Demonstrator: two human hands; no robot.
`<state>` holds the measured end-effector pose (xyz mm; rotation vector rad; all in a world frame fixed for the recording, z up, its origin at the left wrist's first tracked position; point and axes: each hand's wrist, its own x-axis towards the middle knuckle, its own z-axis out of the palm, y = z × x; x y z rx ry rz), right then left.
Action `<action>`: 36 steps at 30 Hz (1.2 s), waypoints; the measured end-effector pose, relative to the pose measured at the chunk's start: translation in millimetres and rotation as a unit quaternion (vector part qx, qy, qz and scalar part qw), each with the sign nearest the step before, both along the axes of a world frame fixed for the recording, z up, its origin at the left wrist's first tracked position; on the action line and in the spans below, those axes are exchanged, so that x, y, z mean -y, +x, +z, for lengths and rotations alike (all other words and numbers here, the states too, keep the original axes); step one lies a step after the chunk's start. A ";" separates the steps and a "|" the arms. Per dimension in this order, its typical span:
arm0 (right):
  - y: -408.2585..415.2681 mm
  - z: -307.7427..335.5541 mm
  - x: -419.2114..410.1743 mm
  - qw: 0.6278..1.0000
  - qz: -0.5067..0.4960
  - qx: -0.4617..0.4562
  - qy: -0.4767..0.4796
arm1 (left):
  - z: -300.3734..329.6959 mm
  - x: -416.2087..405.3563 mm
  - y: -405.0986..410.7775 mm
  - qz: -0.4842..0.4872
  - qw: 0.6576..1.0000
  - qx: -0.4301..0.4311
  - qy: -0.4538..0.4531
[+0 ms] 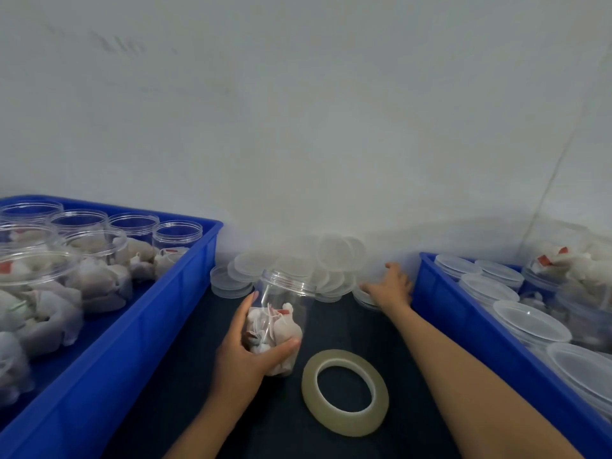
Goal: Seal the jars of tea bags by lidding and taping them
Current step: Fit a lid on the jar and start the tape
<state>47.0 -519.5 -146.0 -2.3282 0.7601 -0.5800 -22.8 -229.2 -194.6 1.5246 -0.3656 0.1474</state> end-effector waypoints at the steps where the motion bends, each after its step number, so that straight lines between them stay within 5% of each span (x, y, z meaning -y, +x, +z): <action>1: 5.2 -0.6 3.0 1.000 0.008 -0.015 0.012 | 0.7 -0.2 -0.5 -0.002 1.000 -0.002 -0.001; 8: 17.6 -13.1 16.6 0.999 0.016 -0.042 0.013 | -4.4 -1.2 1.8 0.006 1.000 -0.010 -0.009; 15: -1.8 -6.7 10.7 0.999 -0.012 0.034 0.007 | -5.0 -1.8 1.2 0.002 1.000 -0.010 -0.003; 18: -22.8 1.3 -9.8 0.988 0.023 0.135 0.068 | -3.6 -2.3 0.1 0.003 1.000 -0.008 0.008; 21: -59.6 8.8 -49.1 0.945 0.125 0.229 0.198 | 0.3 -2.0 -4.4 -0.004 1.000 0.003 0.024; 25: -112.9 11.7 -103.5 0.895 0.208 0.233 0.318 | 3.5 -1.7 -14.6 -0.015 0.997 0.038 0.069; 30: -166.5 2.5 -142.7 0.749 0.220 0.198 0.593 | 9.0 -9.6 -31.9 -0.028 0.993 0.050 0.107; 36: -187.9 -1.3 -159.1 0.770 0.257 0.223 0.540 | 15.7 -29.8 -49.3 -0.043 0.980 0.092 0.174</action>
